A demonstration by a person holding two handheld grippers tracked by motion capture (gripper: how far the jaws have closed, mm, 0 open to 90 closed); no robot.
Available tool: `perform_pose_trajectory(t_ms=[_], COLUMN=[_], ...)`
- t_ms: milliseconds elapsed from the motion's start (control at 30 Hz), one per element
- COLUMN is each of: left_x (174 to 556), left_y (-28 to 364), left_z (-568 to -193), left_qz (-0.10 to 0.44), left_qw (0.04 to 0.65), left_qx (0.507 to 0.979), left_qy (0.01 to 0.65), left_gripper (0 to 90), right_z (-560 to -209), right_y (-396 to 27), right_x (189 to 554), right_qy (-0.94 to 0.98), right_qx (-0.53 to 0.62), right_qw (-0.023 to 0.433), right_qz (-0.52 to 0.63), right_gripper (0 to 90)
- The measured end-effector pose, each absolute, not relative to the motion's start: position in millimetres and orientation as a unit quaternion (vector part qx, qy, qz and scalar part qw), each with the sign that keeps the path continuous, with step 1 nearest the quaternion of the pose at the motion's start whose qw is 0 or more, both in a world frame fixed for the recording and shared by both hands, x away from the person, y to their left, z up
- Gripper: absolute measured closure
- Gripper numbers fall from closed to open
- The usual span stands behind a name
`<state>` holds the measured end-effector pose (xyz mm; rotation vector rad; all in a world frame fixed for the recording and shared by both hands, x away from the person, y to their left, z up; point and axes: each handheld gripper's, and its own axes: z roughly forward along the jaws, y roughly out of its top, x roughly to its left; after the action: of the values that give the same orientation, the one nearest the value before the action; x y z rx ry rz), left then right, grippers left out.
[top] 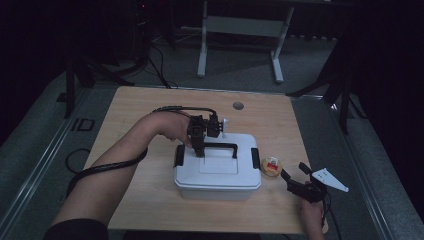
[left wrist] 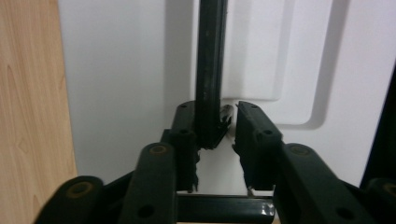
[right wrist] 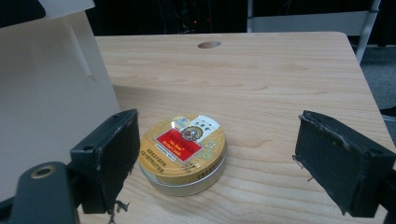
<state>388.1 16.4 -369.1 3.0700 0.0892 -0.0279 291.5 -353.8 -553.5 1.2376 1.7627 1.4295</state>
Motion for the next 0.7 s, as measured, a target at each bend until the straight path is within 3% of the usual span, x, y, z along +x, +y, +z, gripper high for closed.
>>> perform_pose_trajectory(t_ms=[367,700], left_x=[384.4,383.2], left_y=[14.2,20.8], left_z=[-370.6,-371.7], left_qz=[-0.019,-0.019], left_qw=[0.026,0.05], left_qx=[0.999,0.998], left_qy=[0.025,0.032], left_gripper=[82.5,83.3], right_z=[-553.4,-553.4], right_y=[-353.7,-353.6], right_x=[291.4,291.4], right_qy=[0.657,0.657], right_qx=[0.46,0.459], right_qw=[0.275,0.275], right_qz=[0.531,0.531], right_gripper=[13.7,13.7])
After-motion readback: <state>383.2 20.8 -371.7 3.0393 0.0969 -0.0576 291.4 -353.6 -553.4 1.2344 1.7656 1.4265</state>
